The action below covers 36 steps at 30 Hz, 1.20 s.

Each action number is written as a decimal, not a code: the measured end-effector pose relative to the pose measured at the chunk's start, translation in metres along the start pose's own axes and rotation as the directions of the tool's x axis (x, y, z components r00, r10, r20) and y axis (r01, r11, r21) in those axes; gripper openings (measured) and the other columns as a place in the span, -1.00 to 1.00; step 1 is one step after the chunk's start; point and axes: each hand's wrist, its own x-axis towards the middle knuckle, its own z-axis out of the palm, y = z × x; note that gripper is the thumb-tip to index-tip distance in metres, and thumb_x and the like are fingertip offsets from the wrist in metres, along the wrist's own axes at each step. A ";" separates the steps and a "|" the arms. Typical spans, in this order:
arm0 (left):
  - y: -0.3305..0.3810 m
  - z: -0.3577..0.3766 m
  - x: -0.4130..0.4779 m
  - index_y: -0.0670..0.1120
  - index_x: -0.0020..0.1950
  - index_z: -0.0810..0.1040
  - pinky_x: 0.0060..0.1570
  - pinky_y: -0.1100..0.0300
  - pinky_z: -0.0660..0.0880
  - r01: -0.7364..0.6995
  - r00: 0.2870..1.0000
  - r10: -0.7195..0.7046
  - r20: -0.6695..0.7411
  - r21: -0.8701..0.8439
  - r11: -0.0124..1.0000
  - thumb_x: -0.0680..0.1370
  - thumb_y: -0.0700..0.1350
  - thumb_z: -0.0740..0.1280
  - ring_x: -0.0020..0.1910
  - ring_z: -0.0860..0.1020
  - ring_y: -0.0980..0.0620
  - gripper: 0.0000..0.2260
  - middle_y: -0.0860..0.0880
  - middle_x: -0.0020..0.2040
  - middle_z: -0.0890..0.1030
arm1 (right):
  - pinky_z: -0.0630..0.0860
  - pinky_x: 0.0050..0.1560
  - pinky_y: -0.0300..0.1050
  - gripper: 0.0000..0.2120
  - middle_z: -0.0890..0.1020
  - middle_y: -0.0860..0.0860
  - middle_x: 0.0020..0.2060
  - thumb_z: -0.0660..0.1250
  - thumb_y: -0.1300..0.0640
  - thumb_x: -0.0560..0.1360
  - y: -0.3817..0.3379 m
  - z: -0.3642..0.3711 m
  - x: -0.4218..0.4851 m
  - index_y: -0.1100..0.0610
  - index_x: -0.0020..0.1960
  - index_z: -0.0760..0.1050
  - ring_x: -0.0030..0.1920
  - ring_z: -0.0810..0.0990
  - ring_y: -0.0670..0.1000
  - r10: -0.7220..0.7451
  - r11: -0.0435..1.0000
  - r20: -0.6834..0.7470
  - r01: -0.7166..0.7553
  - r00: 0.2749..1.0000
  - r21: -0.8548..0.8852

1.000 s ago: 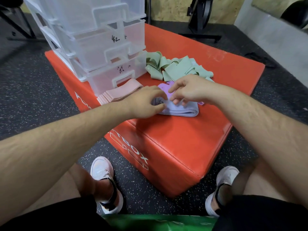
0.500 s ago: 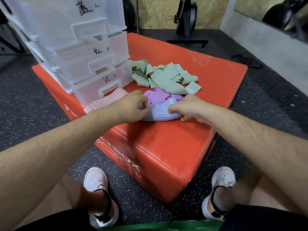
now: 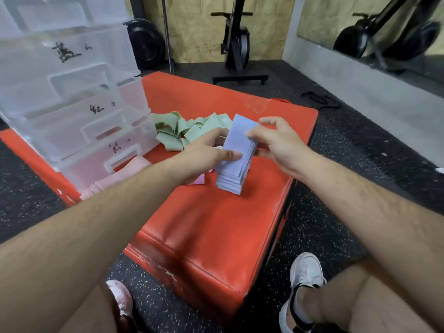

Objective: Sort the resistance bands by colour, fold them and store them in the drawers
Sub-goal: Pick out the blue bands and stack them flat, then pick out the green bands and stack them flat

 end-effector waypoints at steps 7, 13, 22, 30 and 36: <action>0.015 0.055 0.062 -0.08 0.30 0.51 -0.11 0.16 0.60 -0.001 0.996 -0.014 -0.086 -0.175 0.985 0.55 -0.19 0.40 -0.01 0.67 0.01 -0.68 -0.09 0.13 0.67 | 0.67 -0.04 0.08 -0.52 0.64 0.21 0.09 0.32 0.32 0.49 0.009 -0.044 0.021 0.06 0.34 0.29 -0.01 0.70 0.19 0.096 0.995 -0.043 -0.096 0.994 0.002; 0.002 0.074 0.118 0.02 0.44 0.37 0.00 0.08 0.59 -0.039 0.975 0.024 -0.222 -0.065 0.997 0.53 -0.19 0.41 0.05 0.62 -0.03 -0.50 -0.10 0.15 0.58 | 0.60 -0.06 -0.03 -0.55 0.64 0.13 -0.05 0.35 0.20 0.45 0.025 -0.069 0.067 -0.10 0.26 0.31 -0.15 0.65 0.06 -0.035 0.986 -0.234 -0.004 0.972 -0.166; -0.036 0.100 0.143 -0.12 0.23 0.60 0.10 0.25 0.38 0.005 0.987 0.090 -0.130 0.594 0.804 0.56 -0.12 0.31 0.18 0.52 -0.05 -0.74 -0.14 0.22 0.54 | 0.43 -0.19 -0.15 -0.61 0.53 0.09 0.27 0.26 -0.03 0.58 0.068 -0.091 0.092 -0.07 0.40 0.39 -0.12 0.60 0.07 0.036 0.627 -0.032 -0.047 0.999 -0.778; -0.034 0.106 0.128 -0.09 0.41 0.44 0.14 0.24 0.31 -0.084 0.983 0.170 -0.068 0.655 0.751 0.64 -0.01 0.20 0.29 0.45 -0.05 -0.64 -0.12 0.33 0.48 | 0.50 -0.28 -0.12 -0.63 0.47 0.07 0.31 0.21 -0.03 0.61 0.062 -0.103 0.080 -0.08 0.41 0.39 -0.23 0.62 0.02 -0.010 0.559 -0.001 0.005 1.000 -0.829; -0.030 0.090 0.109 -0.19 0.35 0.49 0.28 0.08 0.33 -0.220 0.951 0.310 0.013 0.733 0.644 0.62 -0.08 0.23 0.26 0.45 -0.11 -0.66 -0.16 0.23 0.52 | 0.33 0.39 0.06 -0.63 0.40 0.04 0.34 0.19 0.01 0.61 0.047 -0.090 0.067 -0.17 0.40 0.37 0.36 0.35 0.14 -0.121 0.389 0.116 0.155 0.986 -0.908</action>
